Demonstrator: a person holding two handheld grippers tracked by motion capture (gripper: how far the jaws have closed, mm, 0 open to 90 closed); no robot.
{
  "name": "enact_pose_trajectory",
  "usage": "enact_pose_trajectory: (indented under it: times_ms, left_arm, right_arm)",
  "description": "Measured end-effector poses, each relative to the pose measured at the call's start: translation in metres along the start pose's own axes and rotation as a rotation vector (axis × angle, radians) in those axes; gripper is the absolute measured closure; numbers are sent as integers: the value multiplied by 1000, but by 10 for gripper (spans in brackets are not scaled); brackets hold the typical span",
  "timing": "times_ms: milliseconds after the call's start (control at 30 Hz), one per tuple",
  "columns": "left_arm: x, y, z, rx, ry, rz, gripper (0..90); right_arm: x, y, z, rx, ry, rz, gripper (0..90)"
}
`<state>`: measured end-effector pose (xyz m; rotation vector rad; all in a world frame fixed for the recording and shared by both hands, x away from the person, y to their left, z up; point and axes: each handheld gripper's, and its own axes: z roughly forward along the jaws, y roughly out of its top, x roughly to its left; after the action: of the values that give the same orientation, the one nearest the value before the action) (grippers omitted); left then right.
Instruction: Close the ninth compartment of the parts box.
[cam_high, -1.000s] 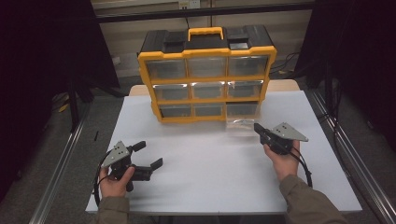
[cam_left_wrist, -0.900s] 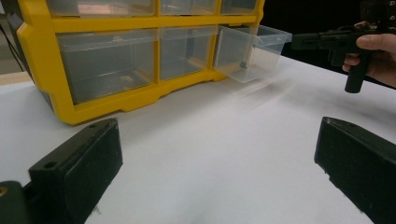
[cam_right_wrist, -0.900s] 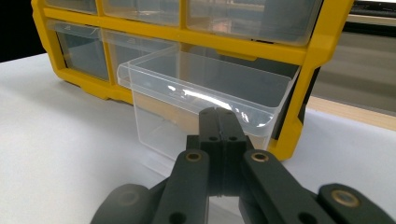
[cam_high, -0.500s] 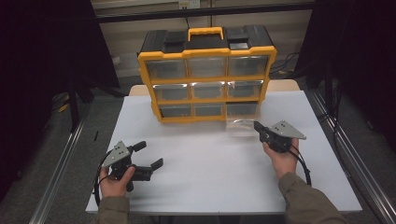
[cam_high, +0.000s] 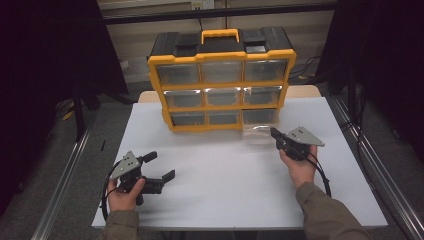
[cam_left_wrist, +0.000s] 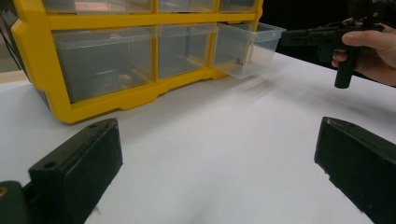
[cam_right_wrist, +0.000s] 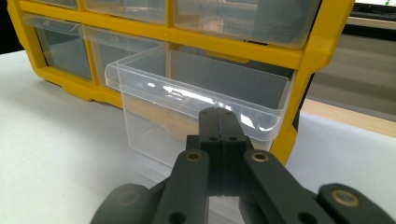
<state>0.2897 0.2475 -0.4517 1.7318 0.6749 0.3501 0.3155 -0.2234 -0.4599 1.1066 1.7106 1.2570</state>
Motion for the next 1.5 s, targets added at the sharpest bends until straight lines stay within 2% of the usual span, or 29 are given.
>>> enact_pose_trajectory:
  times_ms: [33,67,167,267,333,600,700,733,767,800,833,967,1000,1133,1167,1233,1433,1500]
  left_arm:
    - [0,0,0,3,0,-1,8]
    - [-2,0,0,4,28,-5,8]
    - [-1,-1,0,8,32,-7,8]
    - [-2,-1,1,-1,30,-16,8]
    - [0,-1,0,16,28,5,8]
    - [-1,-1,0,-1,28,-20,8]
    - [-1,-1,0,7,32,-10,8]
    - [0,-1,-1,8,18,-11,8]
    - [1,-1,-1,18,27,4,8]
    - [2,-1,-1,17,12,4,8]
    - [0,-1,-1,11,27,-6,8]
    - [-1,-1,1,0,22,-19,8]
    - [0,-1,0,10,25,-7,8]
    - [0,-1,1,2,19,-14,8]
    - [0,-1,1,6,20,-12,8]
    - [0,-2,1,7,18,-13,8]
    - [0,-3,3,12,16,-11,8]
    - [0,-3,4,5,17,-24,8]
  right_arm:
    - [0,1,1,-2,0,3,900]
    - [0,2,2,-4,0,-1,900]
    - [-1,4,4,-1,-4,-4,900]
    - [-1,5,7,-6,-12,-1,900]
    - [-1,5,9,-10,-17,1,900]
    - [-2,8,16,-9,-24,-1,900]
    - [-2,9,19,-9,-26,-1,900]
    - [-2,9,20,-6,-22,1,900]
    - [-2,9,20,-4,-25,0,900]
    - [-3,9,21,-4,-28,-2,900]
    - [-3,9,23,-5,-29,0,900]
    - [-5,10,26,-5,-30,0,900]
    - [-5,9,27,-5,-35,1,900]
    - [-5,9,30,-1,-39,-19,900]
    - [-5,8,31,2,-26,-22,900]
    - [-5,9,32,5,-39,-26,900]
    - [-6,11,36,1,-40,-24,900]
    - [-6,11,37,1,-43,-17,900]
